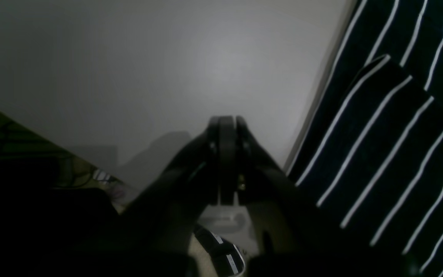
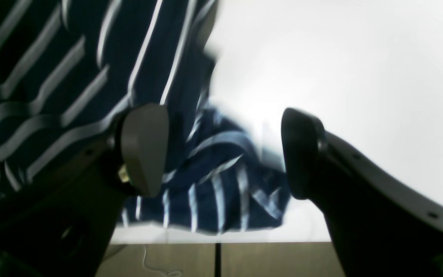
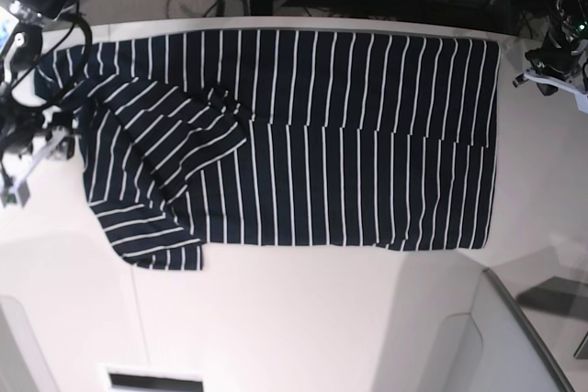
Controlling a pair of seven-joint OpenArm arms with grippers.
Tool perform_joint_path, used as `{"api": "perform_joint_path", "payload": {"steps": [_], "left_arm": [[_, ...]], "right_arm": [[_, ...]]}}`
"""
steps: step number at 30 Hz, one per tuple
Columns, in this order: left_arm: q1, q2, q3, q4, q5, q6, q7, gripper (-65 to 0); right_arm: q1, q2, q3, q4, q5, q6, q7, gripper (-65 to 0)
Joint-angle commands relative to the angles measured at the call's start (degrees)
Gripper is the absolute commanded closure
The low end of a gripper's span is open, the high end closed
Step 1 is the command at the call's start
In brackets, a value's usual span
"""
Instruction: Layout the t-shirt on the table in an organized manner, then fold the t-shirt properly
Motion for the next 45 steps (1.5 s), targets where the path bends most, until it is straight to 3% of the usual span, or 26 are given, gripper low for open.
{"api": "perform_joint_path", "payload": {"steps": [1,4,10,17,21,25,37,45], "left_arm": [[0.1,-1.1,-0.4,0.8,-0.2,0.2,-0.9,0.0],[0.1,-1.1,-0.4,0.8,-0.2,0.2,-0.9,0.0],[0.5,-1.1,-0.4,0.8,-0.2,0.2,-0.9,0.0],[1.2,-1.2,-0.6,0.8,-0.2,0.2,-1.2,0.0],[1.0,-1.2,-0.5,0.8,-0.2,0.2,-1.2,0.0],[0.9,-1.2,-0.5,0.8,-0.2,0.2,-1.1,0.0],[0.9,-1.3,-0.7,0.8,-0.2,0.2,-1.0,0.0],[0.7,-1.5,-0.5,0.7,-0.2,0.2,-1.0,0.0]], "right_arm": [[3.3,1.5,-0.4,-0.3,0.9,0.0,1.2,-43.7],[10.9,3.2,-0.5,-10.5,0.9,0.0,4.0,-43.7],[23.5,8.6,-0.5,-41.3,0.8,-0.1,19.6,-43.7],[27.6,12.4,-0.6,-61.1,0.7,-0.1,34.5,-40.7],[28.4,13.1,-0.6,-66.8,0.6,-0.1,37.8,-41.0],[28.9,12.4,-0.5,-69.6,-4.0,-0.1,40.5,-40.7],[30.4,8.8,-0.6,-69.9,-5.4,-0.1,40.5,-39.9],[30.4,8.8,-0.6,-69.7,-5.4,-0.1,41.8,-17.1]]}}
